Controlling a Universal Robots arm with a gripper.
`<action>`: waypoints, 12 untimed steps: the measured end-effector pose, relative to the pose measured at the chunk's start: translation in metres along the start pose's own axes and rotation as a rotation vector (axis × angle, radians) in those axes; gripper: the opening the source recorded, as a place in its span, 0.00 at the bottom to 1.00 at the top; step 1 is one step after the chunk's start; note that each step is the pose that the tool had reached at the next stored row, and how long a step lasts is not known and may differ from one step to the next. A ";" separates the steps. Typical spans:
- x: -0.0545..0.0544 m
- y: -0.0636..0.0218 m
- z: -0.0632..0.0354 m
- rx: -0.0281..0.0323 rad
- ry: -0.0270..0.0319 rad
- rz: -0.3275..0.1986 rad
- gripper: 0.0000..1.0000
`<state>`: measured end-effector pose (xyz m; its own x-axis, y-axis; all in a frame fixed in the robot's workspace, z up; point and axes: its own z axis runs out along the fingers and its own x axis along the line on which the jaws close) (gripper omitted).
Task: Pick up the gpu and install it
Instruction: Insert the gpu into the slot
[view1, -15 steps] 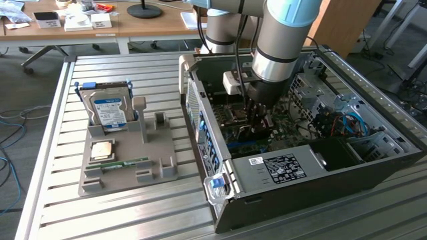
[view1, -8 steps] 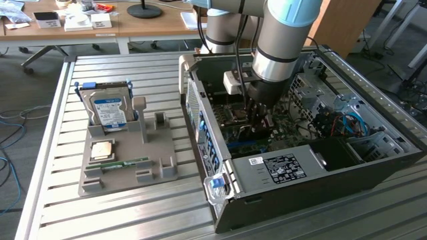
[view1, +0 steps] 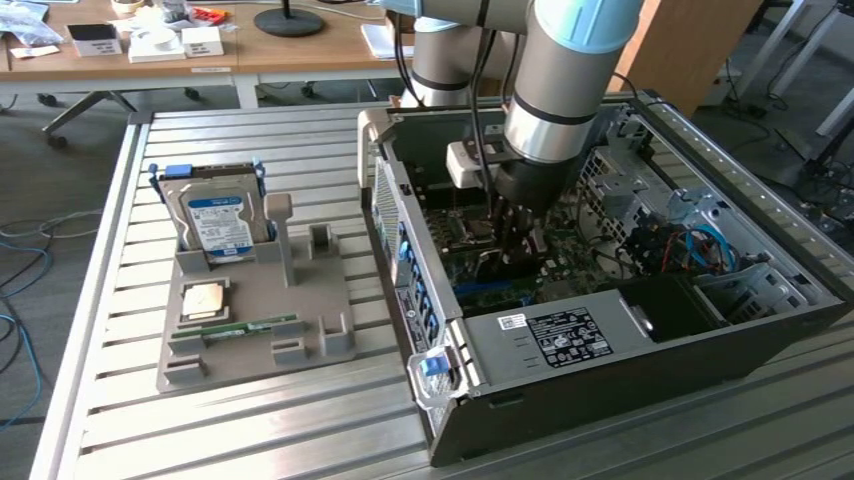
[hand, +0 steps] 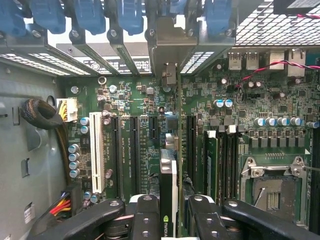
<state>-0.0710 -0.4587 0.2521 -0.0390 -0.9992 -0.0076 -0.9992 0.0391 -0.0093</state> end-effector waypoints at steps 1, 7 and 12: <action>0.000 0.0001 0.0002 0.0000 0.0001 0.000 0.27; 0.000 0.0000 0.0018 0.0001 -0.0001 0.000 0.27; 0.000 0.0004 0.0028 -0.0001 0.0001 0.000 0.27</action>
<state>-0.0714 -0.4583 0.2493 -0.0389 -0.9992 -0.0075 -0.9992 0.0390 -0.0092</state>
